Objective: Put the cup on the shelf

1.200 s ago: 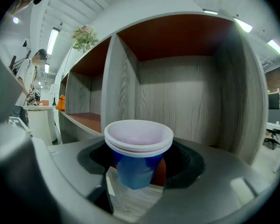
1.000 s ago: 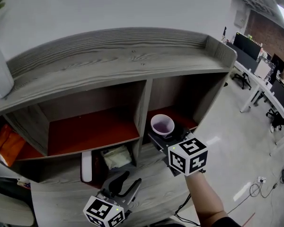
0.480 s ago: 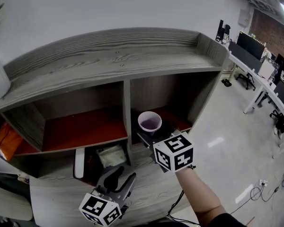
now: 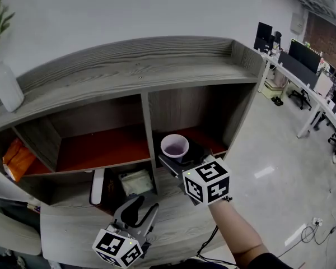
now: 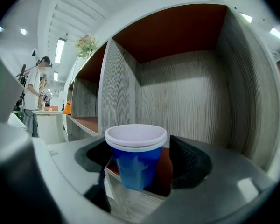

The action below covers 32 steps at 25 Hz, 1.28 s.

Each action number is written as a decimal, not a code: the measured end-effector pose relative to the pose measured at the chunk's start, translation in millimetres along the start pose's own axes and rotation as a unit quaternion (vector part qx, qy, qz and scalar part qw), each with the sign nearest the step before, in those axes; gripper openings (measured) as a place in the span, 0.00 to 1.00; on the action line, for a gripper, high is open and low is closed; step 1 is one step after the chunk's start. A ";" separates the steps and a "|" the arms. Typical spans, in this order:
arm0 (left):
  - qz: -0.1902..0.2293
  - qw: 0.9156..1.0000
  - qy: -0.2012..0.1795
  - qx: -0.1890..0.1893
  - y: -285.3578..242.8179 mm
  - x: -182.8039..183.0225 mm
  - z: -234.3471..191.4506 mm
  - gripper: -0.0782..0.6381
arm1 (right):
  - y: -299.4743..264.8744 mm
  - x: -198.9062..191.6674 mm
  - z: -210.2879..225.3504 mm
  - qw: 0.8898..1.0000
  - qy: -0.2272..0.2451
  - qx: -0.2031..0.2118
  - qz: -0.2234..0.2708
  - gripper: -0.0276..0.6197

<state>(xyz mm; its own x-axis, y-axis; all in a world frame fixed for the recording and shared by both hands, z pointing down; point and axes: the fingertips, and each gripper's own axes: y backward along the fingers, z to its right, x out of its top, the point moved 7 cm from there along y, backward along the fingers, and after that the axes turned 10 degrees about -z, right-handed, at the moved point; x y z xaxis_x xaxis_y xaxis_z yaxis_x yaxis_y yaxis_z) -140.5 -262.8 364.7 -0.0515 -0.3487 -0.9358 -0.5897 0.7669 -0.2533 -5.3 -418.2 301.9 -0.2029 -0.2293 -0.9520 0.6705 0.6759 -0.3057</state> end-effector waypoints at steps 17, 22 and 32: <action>-0.009 1.000 -0.005 -0.001 2.7 -7.0 8.0 0.36 | -10.7 -5.4 2.8 0.998 0.013 -0.026 -0.049 0.66; -0.007 1.000 -0.005 -0.002 3.3 -8.5 11.2 0.36 | 4.9 -13.7 1.4 0.999 -0.004 -0.026 -0.037 0.67; 0.001 1.000 -0.005 -0.008 -0.2 -12.4 18.5 0.36 | 60.1 -39.8 -13.1 0.999 -0.039 0.011 -0.007 0.57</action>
<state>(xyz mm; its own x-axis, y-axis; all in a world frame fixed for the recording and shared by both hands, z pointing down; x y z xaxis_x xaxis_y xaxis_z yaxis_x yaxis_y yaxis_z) -124.8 -248.6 371.8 -0.0441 -0.3419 -0.9387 -0.6024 0.7587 -0.2480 33.7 -359.3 321.2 -0.1557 -0.2932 -0.9433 0.6835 0.6574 -0.3172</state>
